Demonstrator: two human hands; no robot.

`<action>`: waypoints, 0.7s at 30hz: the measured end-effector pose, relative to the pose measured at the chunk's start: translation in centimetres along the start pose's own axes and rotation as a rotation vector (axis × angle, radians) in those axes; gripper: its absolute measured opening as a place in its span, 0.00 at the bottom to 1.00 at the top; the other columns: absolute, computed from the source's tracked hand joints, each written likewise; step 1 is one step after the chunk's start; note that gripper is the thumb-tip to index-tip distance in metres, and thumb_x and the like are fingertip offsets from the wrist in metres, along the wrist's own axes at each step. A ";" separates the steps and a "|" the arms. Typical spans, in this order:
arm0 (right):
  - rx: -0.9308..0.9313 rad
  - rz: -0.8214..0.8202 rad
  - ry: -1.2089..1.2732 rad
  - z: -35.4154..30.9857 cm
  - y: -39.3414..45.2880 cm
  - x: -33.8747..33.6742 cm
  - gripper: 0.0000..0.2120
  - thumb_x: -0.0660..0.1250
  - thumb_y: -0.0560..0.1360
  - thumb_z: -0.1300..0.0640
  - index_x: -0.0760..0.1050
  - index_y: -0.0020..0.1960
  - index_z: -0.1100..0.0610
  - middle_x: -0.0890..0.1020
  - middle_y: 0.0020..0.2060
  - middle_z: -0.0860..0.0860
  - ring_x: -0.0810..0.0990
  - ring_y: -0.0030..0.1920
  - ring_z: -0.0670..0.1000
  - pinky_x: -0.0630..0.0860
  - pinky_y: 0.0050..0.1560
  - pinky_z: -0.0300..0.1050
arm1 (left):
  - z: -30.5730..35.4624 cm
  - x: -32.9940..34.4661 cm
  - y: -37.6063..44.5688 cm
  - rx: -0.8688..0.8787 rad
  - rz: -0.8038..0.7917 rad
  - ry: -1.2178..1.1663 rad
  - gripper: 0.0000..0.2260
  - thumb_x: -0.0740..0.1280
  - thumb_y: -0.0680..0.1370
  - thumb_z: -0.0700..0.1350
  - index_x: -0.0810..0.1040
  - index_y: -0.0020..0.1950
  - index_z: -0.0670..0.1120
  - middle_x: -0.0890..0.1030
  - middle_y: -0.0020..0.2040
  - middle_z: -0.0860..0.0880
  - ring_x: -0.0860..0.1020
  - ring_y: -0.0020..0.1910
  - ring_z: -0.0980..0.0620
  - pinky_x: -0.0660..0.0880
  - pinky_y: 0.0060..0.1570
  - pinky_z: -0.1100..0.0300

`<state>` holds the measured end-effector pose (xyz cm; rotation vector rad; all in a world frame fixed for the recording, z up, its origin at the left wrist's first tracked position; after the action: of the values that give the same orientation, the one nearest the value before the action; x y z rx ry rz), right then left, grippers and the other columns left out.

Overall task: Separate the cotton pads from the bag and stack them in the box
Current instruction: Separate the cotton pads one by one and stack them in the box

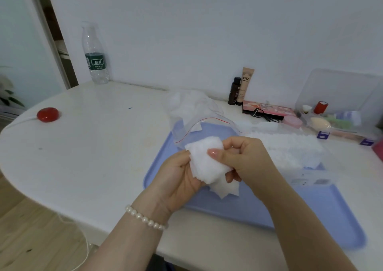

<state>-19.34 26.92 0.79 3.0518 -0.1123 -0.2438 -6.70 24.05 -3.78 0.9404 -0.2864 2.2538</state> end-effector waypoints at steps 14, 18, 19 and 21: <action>-0.294 0.217 -0.476 0.9 0.3 0.4 0.15 0.77 0.64 0.56 0.75 0.48 0.49 0.71 0.33 0.42 0.72 0.34 0.35 0.67 0.36 0.27 | 0.1 -0.2 0.0 -0.006 0.167 -0.128 0.30 0.53 0.76 0.59 0.80 0.58 0.35 0.78 0.59 0.35 0.79 0.58 0.40 0.75 0.57 0.47; -0.340 0.308 -0.552 1.1 0.2 0.6 0.13 0.77 0.64 0.53 0.72 0.36 0.50 0.70 0.33 0.42 0.71 0.34 0.39 0.65 0.35 0.27 | 0.3 -0.2 -0.1 0.003 0.161 -0.174 0.29 0.57 0.78 0.59 0.74 0.65 0.35 0.75 0.63 0.35 0.74 0.64 0.38 0.72 0.60 0.46; -0.330 0.323 -0.556 1.2 0.1 0.7 0.14 0.76 0.65 0.51 0.69 0.34 0.48 0.70 0.32 0.42 0.70 0.33 0.41 0.64 0.35 0.28 | 0.3 -0.3 -0.2 0.020 0.140 -0.187 0.26 0.62 0.77 0.56 0.75 0.64 0.35 0.75 0.64 0.35 0.73 0.65 0.38 0.72 0.62 0.46; -0.295 0.303 -0.567 1.3 0.1 0.8 0.18 0.73 0.68 0.48 0.64 0.30 0.47 0.68 0.28 0.43 0.67 0.30 0.42 0.63 0.33 0.34 | 0.4 -0.1 -0.2 0.045 0.074 -0.220 0.22 0.72 0.71 0.47 0.78 0.59 0.34 0.75 0.63 0.34 0.74 0.63 0.38 0.71 0.62 0.46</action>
<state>-18.73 26.69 -0.60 2.5424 -0.5117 -0.9887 -6.29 23.97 -3.61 1.2221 -0.3741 2.2331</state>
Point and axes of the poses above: each hand's wrist, its own y-axis towards the middle knuckle, its own x-axis out of the palm, z = x × y, the point moved 2 cm from there along y, towards the middle knuckle
